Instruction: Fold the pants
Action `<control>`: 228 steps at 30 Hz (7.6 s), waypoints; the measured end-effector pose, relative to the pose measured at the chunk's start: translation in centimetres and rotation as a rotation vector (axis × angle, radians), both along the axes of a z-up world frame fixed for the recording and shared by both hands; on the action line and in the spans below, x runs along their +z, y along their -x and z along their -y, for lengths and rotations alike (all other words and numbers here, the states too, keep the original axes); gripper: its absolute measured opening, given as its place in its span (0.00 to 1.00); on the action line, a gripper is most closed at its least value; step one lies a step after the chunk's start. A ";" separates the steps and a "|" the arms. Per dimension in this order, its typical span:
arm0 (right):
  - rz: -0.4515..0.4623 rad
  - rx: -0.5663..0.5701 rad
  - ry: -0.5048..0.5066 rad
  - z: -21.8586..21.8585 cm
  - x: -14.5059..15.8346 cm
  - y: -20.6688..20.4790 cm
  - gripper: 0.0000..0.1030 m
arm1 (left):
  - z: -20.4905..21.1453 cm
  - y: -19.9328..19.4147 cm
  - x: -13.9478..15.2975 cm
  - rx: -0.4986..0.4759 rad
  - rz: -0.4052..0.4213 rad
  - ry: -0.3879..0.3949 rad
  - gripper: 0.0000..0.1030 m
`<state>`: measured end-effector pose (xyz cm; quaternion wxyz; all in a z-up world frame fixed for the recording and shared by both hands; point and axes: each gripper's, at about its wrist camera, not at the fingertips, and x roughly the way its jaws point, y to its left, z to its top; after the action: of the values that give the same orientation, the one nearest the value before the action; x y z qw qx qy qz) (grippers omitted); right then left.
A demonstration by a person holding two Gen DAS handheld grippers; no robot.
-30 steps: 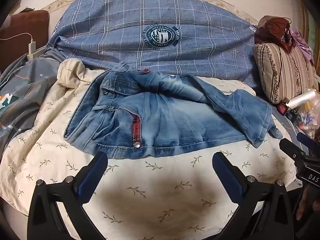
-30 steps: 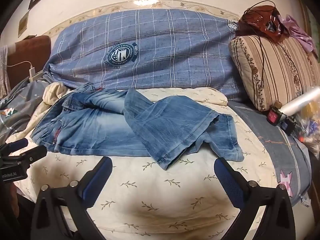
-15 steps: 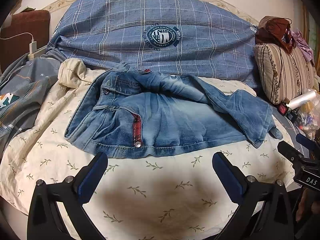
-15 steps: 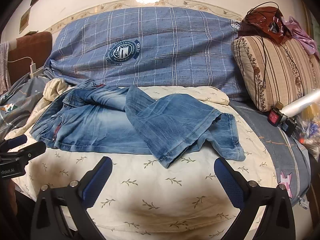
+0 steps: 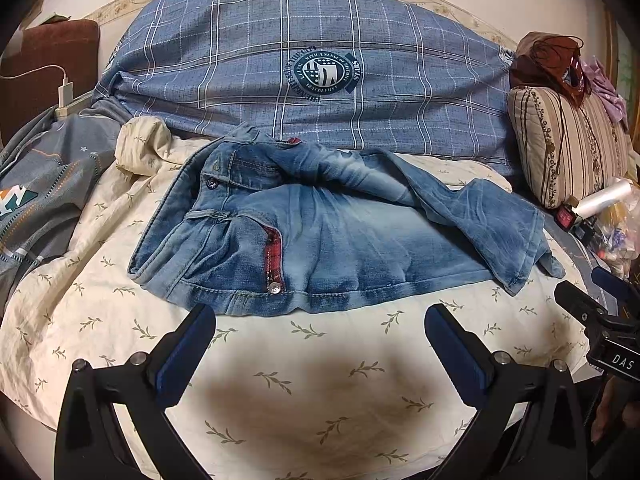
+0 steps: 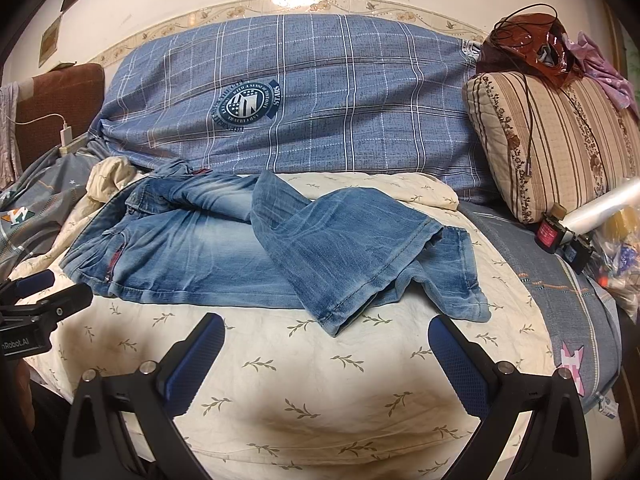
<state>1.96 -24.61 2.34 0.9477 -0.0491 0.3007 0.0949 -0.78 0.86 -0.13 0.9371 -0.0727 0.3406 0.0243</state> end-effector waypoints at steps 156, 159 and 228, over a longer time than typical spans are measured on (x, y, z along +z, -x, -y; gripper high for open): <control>-0.465 -0.206 -0.755 19.7 -2.4 -14.6 0.86 | -8.6 -5.6 -6.6 0.237 -0.202 0.055 0.76; -0.695 0.058 -0.830 15.1 -4.3 -9.3 0.86 | -8.4 -5.7 -6.6 0.247 -0.206 0.050 0.77; -0.223 0.206 0.071 4.7 4.8 -10.2 0.14 | -8.7 -5.0 -7.0 0.239 -0.192 0.082 0.79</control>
<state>12.20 -29.27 7.14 0.8913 -0.1024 0.4007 0.1856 4.26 9.58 -7.08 0.8869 -0.1481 0.4182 0.1287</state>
